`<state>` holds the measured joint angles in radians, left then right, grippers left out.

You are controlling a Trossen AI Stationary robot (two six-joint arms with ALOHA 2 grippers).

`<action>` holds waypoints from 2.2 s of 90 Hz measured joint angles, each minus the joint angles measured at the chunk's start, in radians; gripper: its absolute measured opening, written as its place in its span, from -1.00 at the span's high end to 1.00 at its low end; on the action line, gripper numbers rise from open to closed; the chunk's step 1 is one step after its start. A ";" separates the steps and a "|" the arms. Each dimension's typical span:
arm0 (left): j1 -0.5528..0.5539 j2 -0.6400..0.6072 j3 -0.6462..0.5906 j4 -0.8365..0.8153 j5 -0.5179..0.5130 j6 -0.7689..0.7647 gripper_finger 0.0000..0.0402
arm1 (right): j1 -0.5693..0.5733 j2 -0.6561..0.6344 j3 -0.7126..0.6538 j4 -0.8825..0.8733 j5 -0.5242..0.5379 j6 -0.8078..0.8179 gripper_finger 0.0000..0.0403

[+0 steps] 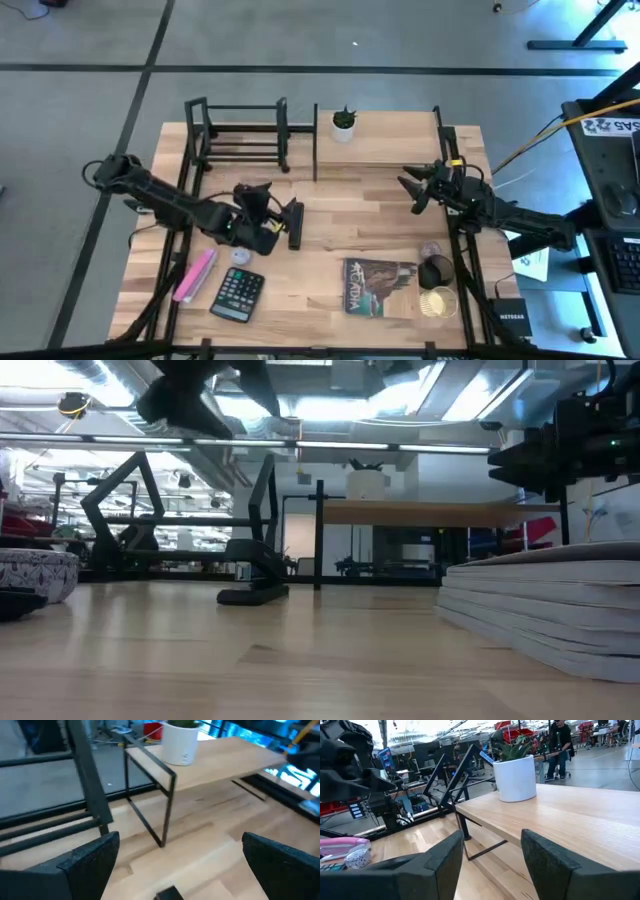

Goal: Stock shelves
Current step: Put the black pen holder onto the shelf

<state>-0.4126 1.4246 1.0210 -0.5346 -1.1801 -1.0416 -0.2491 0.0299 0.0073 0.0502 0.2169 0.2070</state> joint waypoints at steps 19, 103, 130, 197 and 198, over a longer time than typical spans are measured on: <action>-0.082 0.000 0.000 -0.007 0.078 0.084 -0.99 | 0.000 0.000 0.000 0.000 0.000 0.000 0.08; -0.087 0.003 0.000 0.000 0.335 -0.121 -0.99 | 0.295 0.292 0.068 0.524 -0.484 0.002 0.08; -0.210 0.003 0.000 0.002 0.294 -0.104 -0.99 | 0.540 0.780 0.307 0.522 -0.359 -0.156 0.08; -0.401 0.043 0.001 0.001 0.063 -0.183 -0.99 | 0.848 1.248 1.246 -1.057 -0.388 0.374 0.02; -0.401 0.045 0.001 0.001 0.060 -0.182 -0.99 | 0.852 1.246 1.244 -1.077 -0.382 0.390 0.01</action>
<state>-0.8135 1.4699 1.0222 -0.5335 -1.1202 -1.2240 0.6031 1.2760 1.2515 -1.0271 -0.1650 0.5970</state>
